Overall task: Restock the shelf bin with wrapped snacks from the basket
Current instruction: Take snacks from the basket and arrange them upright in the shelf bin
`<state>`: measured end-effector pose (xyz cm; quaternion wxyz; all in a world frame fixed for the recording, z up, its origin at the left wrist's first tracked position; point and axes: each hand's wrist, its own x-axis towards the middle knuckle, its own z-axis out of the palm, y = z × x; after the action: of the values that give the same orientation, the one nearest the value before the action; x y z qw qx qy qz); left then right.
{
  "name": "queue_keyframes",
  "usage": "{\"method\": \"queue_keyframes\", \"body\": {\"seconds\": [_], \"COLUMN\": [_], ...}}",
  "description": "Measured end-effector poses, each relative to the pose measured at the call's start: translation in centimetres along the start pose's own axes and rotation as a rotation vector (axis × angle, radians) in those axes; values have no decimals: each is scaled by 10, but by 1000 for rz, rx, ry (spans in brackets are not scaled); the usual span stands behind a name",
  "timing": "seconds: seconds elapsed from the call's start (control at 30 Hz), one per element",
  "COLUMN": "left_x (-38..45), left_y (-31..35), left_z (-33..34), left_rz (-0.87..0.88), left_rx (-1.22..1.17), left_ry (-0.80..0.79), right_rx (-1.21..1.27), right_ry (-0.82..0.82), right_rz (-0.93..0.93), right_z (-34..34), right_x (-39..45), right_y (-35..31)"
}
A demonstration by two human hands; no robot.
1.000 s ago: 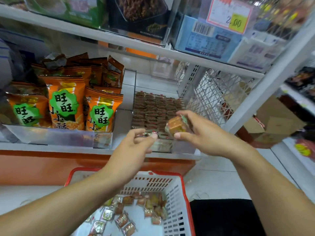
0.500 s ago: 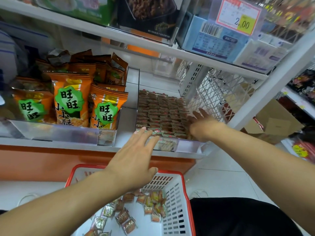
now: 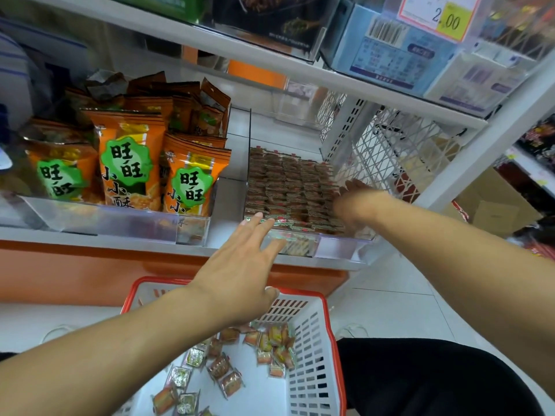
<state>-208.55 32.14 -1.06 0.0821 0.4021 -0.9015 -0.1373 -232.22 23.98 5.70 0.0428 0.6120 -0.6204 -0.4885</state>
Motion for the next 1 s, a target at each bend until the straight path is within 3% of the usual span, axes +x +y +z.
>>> {"method": "queue_keyframes", "body": {"seconds": [0.1, 0.2, 0.27, 0.33, 0.4, 0.47, 0.53, 0.63, 0.73, 0.83, 1.0], "left_x": [0, -3, -5, -8, -14, -23, -32, -42, -48, -58, -64], "left_y": [-1, 0, 3, 4, -3, -16, -29, -44, -60, -79, -105], "left_z": [0, -4, -11, -18, -19, -11, 3, 43, 102, 159, 231], "left_rz": [11, 27, 44, 35, 3, -54, -109, -182, -277, -484, -749], "left_rx": [11, 54, 120, 155, 140, 133, 146, 138, -26, -208, -331], "left_ry": [-8, 36, 120, 167, 140, 14, -172, -492, -728, -737, -646], "right_rx": [129, 201, 321, 440, 603, 737, 775, 755, 832, 887, 758], "right_ry": [65, 276, 326, 173, -131, -351, -369, -167, -41, -51, 4], "right_rz": [4, -13, -158, -470, -761, -890, -821, -592, -391, -243, -165], "right_z": [-21, -30, -31, -32, -24, -6, 24, 82, 149, 205, 247], "right_x": [-29, -63, -90, -111, -113, -90, -47, 13, 49, 66, 82], "right_y": [10, 7, -5, -25, -55, -91, -132, -185, -226, -260, -300]}}
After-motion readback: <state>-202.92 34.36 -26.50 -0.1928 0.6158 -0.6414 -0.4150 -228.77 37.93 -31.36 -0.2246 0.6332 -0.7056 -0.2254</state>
